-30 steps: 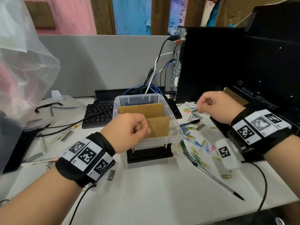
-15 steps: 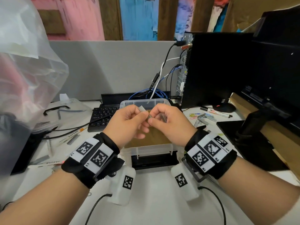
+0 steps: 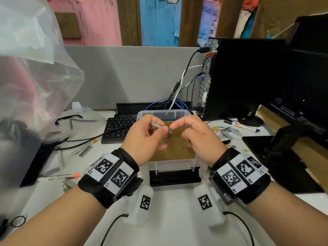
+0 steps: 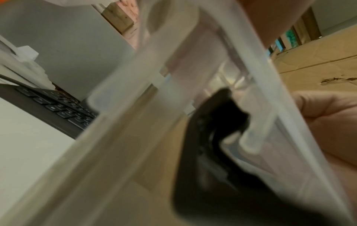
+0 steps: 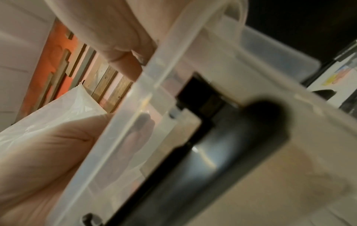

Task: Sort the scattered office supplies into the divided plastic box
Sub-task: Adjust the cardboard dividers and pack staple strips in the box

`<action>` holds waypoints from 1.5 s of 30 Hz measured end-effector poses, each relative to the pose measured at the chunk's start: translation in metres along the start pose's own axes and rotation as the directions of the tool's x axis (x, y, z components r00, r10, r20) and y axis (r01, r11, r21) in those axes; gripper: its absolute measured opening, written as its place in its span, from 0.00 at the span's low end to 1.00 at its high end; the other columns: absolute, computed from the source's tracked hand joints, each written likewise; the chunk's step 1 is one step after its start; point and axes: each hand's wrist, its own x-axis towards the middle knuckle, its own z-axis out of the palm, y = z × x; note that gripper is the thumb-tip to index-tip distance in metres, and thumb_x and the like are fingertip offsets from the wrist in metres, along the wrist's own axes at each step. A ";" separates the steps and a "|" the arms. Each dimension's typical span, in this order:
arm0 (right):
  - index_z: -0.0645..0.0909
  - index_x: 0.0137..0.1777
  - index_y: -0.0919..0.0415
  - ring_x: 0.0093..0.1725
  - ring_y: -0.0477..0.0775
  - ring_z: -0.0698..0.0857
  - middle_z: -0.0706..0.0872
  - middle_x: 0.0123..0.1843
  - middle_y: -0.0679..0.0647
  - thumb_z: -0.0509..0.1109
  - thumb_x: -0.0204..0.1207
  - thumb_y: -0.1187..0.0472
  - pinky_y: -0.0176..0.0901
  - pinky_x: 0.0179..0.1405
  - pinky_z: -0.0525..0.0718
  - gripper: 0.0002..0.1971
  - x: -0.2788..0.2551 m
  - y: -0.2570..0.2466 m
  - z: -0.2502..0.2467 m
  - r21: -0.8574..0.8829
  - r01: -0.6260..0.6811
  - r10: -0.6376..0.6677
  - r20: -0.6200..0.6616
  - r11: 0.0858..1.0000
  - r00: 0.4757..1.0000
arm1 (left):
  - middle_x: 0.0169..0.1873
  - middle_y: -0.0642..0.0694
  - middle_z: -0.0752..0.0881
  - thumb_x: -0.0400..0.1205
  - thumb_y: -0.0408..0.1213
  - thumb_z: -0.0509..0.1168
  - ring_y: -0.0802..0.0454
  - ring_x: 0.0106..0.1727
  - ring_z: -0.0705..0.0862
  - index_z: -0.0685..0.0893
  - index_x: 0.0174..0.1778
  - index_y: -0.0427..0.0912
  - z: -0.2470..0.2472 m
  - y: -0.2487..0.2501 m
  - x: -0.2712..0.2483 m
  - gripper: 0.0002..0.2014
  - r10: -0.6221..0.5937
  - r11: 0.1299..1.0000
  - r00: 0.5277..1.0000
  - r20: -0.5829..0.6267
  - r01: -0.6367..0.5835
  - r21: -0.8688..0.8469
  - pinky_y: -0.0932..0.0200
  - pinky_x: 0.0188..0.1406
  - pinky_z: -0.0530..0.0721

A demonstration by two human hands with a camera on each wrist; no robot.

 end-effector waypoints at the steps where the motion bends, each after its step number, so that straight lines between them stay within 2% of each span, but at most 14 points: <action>1: 0.84 0.49 0.48 0.40 0.38 0.74 0.75 0.58 0.50 0.57 0.76 0.73 0.36 0.45 0.72 0.20 0.000 0.000 -0.001 0.025 -0.014 0.014 -0.011 1.000 1.000 | 0.46 0.34 0.87 0.81 0.29 0.66 0.51 0.46 0.88 0.80 0.47 0.38 -0.001 0.000 0.000 0.02 -0.008 1.000 1.000 0.008 0.009 -0.026 0.54 0.38 0.90; 5: 0.78 0.64 0.49 0.37 0.46 0.76 0.74 0.57 0.52 0.54 0.80 0.73 0.41 0.46 0.78 0.23 -0.001 0.000 -0.002 0.034 -0.035 0.035 -0.014 0.999 0.999 | 0.48 0.36 0.89 0.81 0.27 0.66 0.48 0.52 0.89 0.80 0.49 0.37 -0.004 0.000 -0.001 0.04 -0.022 0.997 0.999 0.049 0.025 -0.071 0.53 0.42 0.90; 9: 0.63 0.79 0.47 0.38 0.44 0.76 0.70 0.46 0.42 0.54 0.83 0.70 0.55 0.56 0.81 0.27 0.002 0.006 -0.001 0.057 -0.050 0.049 0.020 0.997 0.999 | 0.48 0.37 0.89 0.81 0.28 0.65 0.49 0.51 0.90 0.79 0.49 0.37 -0.006 0.001 -0.001 0.03 -0.024 0.996 0.997 0.071 0.031 -0.088 0.51 0.42 0.90; 11: 0.61 0.80 0.47 0.38 0.43 0.74 0.69 0.45 0.41 0.54 0.83 0.72 0.54 0.54 0.81 0.29 0.004 0.008 -0.001 0.071 -0.057 0.054 0.040 0.996 0.998 | 0.48 0.37 0.89 0.82 0.27 0.64 0.48 0.49 0.90 0.78 0.52 0.37 -0.006 0.001 -0.001 0.05 -0.031 0.992 0.997 0.075 0.040 -0.118 0.52 0.40 0.90; 15: 0.73 0.71 0.49 0.39 0.35 0.73 0.73 0.47 0.37 0.55 0.78 0.73 0.46 0.50 0.74 0.26 0.004 0.007 -0.001 0.047 -0.069 0.065 0.073 0.997 0.995 | 0.47 0.34 0.89 0.82 0.28 0.65 0.46 0.46 0.91 0.73 0.53 0.40 -0.005 0.001 -0.001 0.08 -0.035 0.990 0.995 0.088 0.047 -0.132 0.53 0.37 0.90; 18: 0.77 0.67 0.46 0.38 0.37 0.75 0.78 0.59 0.50 0.59 0.73 0.64 0.43 0.42 0.74 0.23 0.004 0.003 -0.002 0.146 -0.140 0.125 0.108 0.979 0.986 | 0.46 0.30 0.88 0.81 0.28 0.66 0.45 0.44 0.91 0.72 0.51 0.40 -0.005 0.002 -0.002 0.09 -0.036 0.990 0.995 0.093 0.048 -0.131 0.53 0.36 0.90; 20: 0.74 0.71 0.46 0.46 0.37 0.74 0.74 0.68 0.52 0.59 0.74 0.59 0.41 0.46 0.72 0.24 0.003 0.002 -0.003 0.164 -0.138 0.120 0.112 0.977 0.986 | 0.46 0.30 0.88 0.81 0.28 0.66 0.45 0.43 0.91 0.71 0.51 0.39 -0.005 0.002 -0.002 0.09 -0.032 0.990 0.995 0.094 0.044 -0.131 0.54 0.36 0.90; 26: 0.57 0.82 0.45 0.48 0.47 0.79 0.70 0.74 0.52 0.58 0.85 0.62 0.53 0.58 0.79 0.28 0.004 0.010 -0.006 0.084 -0.070 0.060 0.109 0.994 0.992 | 0.44 0.31 0.89 0.81 0.27 0.66 0.46 0.43 0.91 0.74 0.52 0.37 -0.005 0.001 -0.001 0.08 -0.025 0.995 0.993 0.111 0.036 -0.097 0.55 0.35 0.90; 31: 0.56 0.83 0.51 0.44 0.39 0.85 0.71 0.60 0.42 0.60 0.84 0.67 0.55 0.67 0.80 0.30 0.005 0.013 -0.005 0.265 -0.108 0.110 0.004 0.958 0.994 | 0.46 0.33 0.88 0.82 0.28 0.64 0.46 0.43 0.91 0.75 0.54 0.41 -0.006 -0.001 -0.001 0.08 -0.019 0.997 0.990 0.137 0.028 -0.069 0.55 0.36 0.89; 34: 0.61 0.81 0.52 0.41 0.40 0.86 0.74 0.53 0.42 0.60 0.83 0.71 0.51 0.61 0.83 0.29 0.004 0.011 -0.005 0.362 -0.117 0.126 -0.002 0.925 0.992 | 0.45 0.38 0.86 0.84 0.29 0.61 0.46 0.42 0.91 0.74 0.58 0.47 -0.005 -0.002 0.000 0.10 -0.010 0.998 0.990 0.142 0.018 -0.053 0.53 0.36 0.89; 36: 0.69 0.76 0.54 0.37 0.44 0.84 0.79 0.43 0.46 0.61 0.82 0.71 0.49 0.47 0.84 0.24 0.003 0.009 -0.005 0.380 -0.112 0.115 0.015 0.918 0.993 | 0.44 0.36 0.84 0.85 0.30 0.60 0.47 0.41 0.90 0.72 0.62 0.47 -0.004 -0.001 -0.001 0.13 -0.008 0.999 0.989 0.148 0.012 -0.031 0.53 0.37 0.89; 39: 0.74 0.71 0.55 0.30 0.48 0.77 0.76 0.32 0.49 0.61 0.83 0.69 0.44 0.31 0.77 0.18 0.002 0.010 -0.005 0.384 -0.116 0.111 0.034 0.916 0.993 | 0.46 0.31 0.82 0.84 0.30 0.61 0.48 0.38 0.89 0.71 0.65 0.46 -0.003 0.000 -0.002 0.14 -0.003 1.000 0.989 0.146 0.006 -0.018 0.53 0.36 0.89; 42: 0.73 0.73 0.54 0.31 0.46 0.70 0.71 0.32 0.49 0.56 0.85 0.67 0.42 0.29 0.71 0.19 0.005 0.011 -0.004 0.393 -0.135 0.122 0.058 0.910 0.991 | 0.43 0.31 0.83 0.83 0.30 0.63 0.48 0.38 0.89 0.71 0.59 0.47 -0.002 0.001 -0.003 0.12 0.004 0.999 0.991 0.135 0.000 -0.034 0.54 0.35 0.88; 45: 0.72 0.74 0.49 0.34 0.45 0.71 0.71 0.34 0.48 0.53 0.86 0.65 0.43 0.34 0.72 0.20 0.007 0.014 -0.005 0.369 -0.127 0.114 0.058 0.921 0.992 | 0.44 0.29 0.85 0.82 0.30 0.65 0.49 0.41 0.90 0.70 0.60 0.42 -0.002 0.000 -0.003 0.14 -0.007 0.999 0.992 0.123 0.011 -0.034 0.56 0.35 0.88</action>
